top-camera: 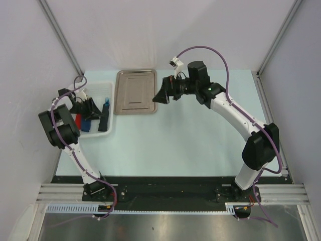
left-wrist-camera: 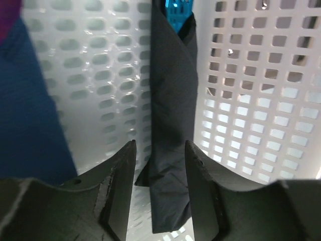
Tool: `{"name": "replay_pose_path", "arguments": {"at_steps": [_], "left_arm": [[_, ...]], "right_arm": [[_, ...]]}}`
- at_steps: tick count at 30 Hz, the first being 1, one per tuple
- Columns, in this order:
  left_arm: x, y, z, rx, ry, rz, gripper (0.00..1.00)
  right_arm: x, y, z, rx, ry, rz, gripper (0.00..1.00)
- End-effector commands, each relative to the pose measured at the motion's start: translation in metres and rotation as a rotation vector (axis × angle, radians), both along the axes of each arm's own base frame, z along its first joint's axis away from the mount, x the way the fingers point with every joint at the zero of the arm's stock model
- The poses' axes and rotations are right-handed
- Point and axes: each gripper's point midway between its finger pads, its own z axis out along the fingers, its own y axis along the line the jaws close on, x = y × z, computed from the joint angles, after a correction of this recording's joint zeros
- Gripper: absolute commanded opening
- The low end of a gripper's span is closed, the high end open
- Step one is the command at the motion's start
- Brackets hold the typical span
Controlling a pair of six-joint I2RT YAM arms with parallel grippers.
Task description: Place the utensils on the paper napkin and roll it up
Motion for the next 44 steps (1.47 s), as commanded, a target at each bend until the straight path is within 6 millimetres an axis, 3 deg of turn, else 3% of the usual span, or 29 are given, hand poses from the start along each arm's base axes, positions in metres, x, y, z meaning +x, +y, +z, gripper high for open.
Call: {"name": "replay_pose_path", "arguments": {"at_steps": [1, 3, 7, 11, 12, 14, 15, 17, 18, 19, 21, 22, 23, 25, 26, 27, 28, 29, 30, 31, 32, 33, 36, 40, 44], "left_arm": [[0.010, 0.016, 0.025, 0.136, -0.094, 0.024, 0.50], [0.014, 0.019, 0.042, 0.169, -0.144, 0.035, 0.52], [0.023, 0.026, 0.085, 0.251, -0.243, 0.055, 0.71], [0.030, 0.027, 0.148, 0.335, -0.357, 0.050, 0.86], [0.036, 0.026, 0.173, 0.357, -0.407, 0.045, 0.99], [0.035, 0.015, 0.196, 0.372, -0.433, 0.011, 1.00], [0.037, 0.012, 0.221, 0.397, -0.480, 0.013, 1.00], [0.033, -0.008, 0.235, 0.408, -0.480, -0.026, 1.00], [0.032, -0.015, 0.252, 0.435, -0.509, -0.040, 1.00], [0.027, -0.034, 0.255, 0.434, -0.500, -0.082, 1.00], [0.022, -0.048, 0.260, 0.472, -0.507, -0.116, 1.00], [0.015, -0.070, 0.268, 0.480, -0.528, -0.157, 1.00], [0.011, -0.079, 0.269, 0.485, -0.531, -0.182, 1.00], [-0.001, -0.107, 0.272, 0.480, -0.554, -0.231, 1.00], [-0.007, -0.116, 0.272, 0.473, -0.563, -0.246, 1.00], [-0.014, -0.123, 0.258, 0.461, -0.539, -0.266, 1.00], [-0.022, -0.139, 0.267, 0.454, -0.591, -0.285, 1.00], [-0.027, -0.143, 0.263, 0.455, -0.592, -0.286, 1.00], [-0.035, -0.147, 0.240, 0.451, -0.547, -0.304, 1.00], [-0.038, -0.154, 0.236, 0.462, -0.558, -0.312, 1.00], [-0.045, -0.157, 0.234, 0.469, -0.563, -0.313, 1.00], [-0.054, -0.158, 0.214, 0.467, -0.521, -0.328, 1.00], [-0.068, -0.159, 0.191, 0.463, -0.487, -0.321, 1.00], [-0.081, -0.157, 0.173, 0.459, -0.454, -0.301, 1.00], [-0.084, -0.157, 0.172, 0.453, -0.458, -0.288, 1.00]], "right_arm": [[0.000, 0.004, 0.025, 0.036, -0.058, 0.023, 1.00], [-0.001, 0.004, 0.026, 0.034, -0.062, 0.023, 1.00], [0.003, -0.001, 0.029, 0.024, -0.085, 0.003, 1.00], [0.014, -0.013, 0.031, 0.003, -0.120, -0.048, 1.00], [0.020, -0.021, 0.033, -0.002, -0.133, -0.071, 1.00], [0.027, -0.031, 0.037, -0.009, -0.146, -0.110, 1.00], [0.031, -0.038, 0.037, -0.012, -0.145, -0.130, 1.00], [0.041, -0.058, 0.042, -0.016, -0.150, -0.186, 1.00], [0.043, -0.065, 0.041, -0.022, -0.148, -0.205, 1.00], [0.048, -0.078, 0.039, -0.028, -0.143, -0.235, 1.00], [0.046, -0.093, 0.042, -0.036, -0.147, -0.274, 1.00], [0.046, -0.101, 0.041, -0.040, -0.147, -0.293, 1.00], [0.048, -0.113, 0.029, -0.060, -0.126, -0.322, 1.00], [0.041, -0.128, 0.032, -0.074, -0.151, -0.351, 1.00], [0.039, -0.139, 0.017, -0.099, -0.131, -0.374, 1.00], [0.032, -0.146, 0.021, -0.100, -0.148, -0.386, 1.00], [0.028, -0.152, 0.016, -0.112, -0.150, -0.399, 1.00], [0.026, -0.164, -0.001, -0.143, -0.131, -0.423, 1.00], [0.018, -0.171, 0.001, -0.145, -0.147, -0.437, 0.99], [0.015, -0.178, -0.004, -0.154, -0.145, -0.451, 1.00], [0.011, -0.183, -0.010, -0.168, -0.138, -0.463, 1.00], [0.006, -0.193, -0.027, -0.195, -0.116, -0.478, 1.00], [-0.012, -0.208, -0.032, -0.209, -0.129, -0.505, 1.00], [-0.033, -0.221, -0.051, -0.228, -0.111, -0.530, 1.00], [-0.044, -0.227, -0.045, -0.204, -0.127, -0.556, 1.00]]}}
